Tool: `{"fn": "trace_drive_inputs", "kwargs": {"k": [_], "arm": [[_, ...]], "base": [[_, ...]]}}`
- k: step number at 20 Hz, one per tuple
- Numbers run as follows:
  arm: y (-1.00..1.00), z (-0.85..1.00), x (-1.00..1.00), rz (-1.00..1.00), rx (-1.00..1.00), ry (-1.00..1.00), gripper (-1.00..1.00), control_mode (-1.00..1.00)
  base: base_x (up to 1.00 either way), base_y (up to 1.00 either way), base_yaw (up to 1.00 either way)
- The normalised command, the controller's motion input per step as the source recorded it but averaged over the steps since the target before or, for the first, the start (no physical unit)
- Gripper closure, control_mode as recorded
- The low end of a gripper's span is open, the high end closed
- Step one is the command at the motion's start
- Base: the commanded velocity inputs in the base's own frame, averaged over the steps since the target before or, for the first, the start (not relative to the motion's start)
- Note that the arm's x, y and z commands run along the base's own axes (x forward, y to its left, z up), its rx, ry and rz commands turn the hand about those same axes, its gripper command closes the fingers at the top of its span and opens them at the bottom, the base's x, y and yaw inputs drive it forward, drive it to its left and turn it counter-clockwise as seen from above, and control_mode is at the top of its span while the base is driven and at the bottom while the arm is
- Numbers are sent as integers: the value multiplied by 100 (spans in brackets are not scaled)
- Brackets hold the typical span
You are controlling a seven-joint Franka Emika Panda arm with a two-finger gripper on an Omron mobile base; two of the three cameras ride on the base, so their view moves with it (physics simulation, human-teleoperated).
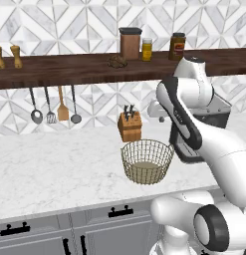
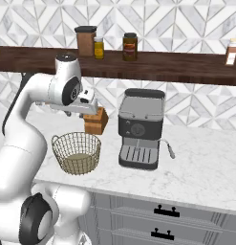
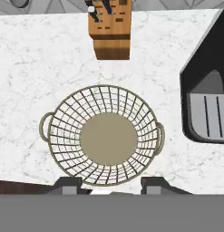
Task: Open the cabinet, pick up the bread from the cabinet and place it in the basket. Then move the basket to the dining counter.
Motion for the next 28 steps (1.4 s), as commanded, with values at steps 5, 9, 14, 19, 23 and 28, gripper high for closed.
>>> {"fn": "trace_drive_inputs", "kwargs": {"k": [5,9,14,19,23,28], "arm": [[0,-1,-53,1,0,-6,-100,-100],[46,36,-85,0,0,-43,-100,-100],[77,100,-42,2,0,-40,-100,-100],[24,100,0,2,4,-11,-100,-100],[3,97,12,1,3,-16,-100,-100],[0,56,63,0,5,-6,-100,-100]], "base": [[0,0,0],[0,0,0],[0,0,0],[0,0,0],[0,0,0],[0,0,0]]}}
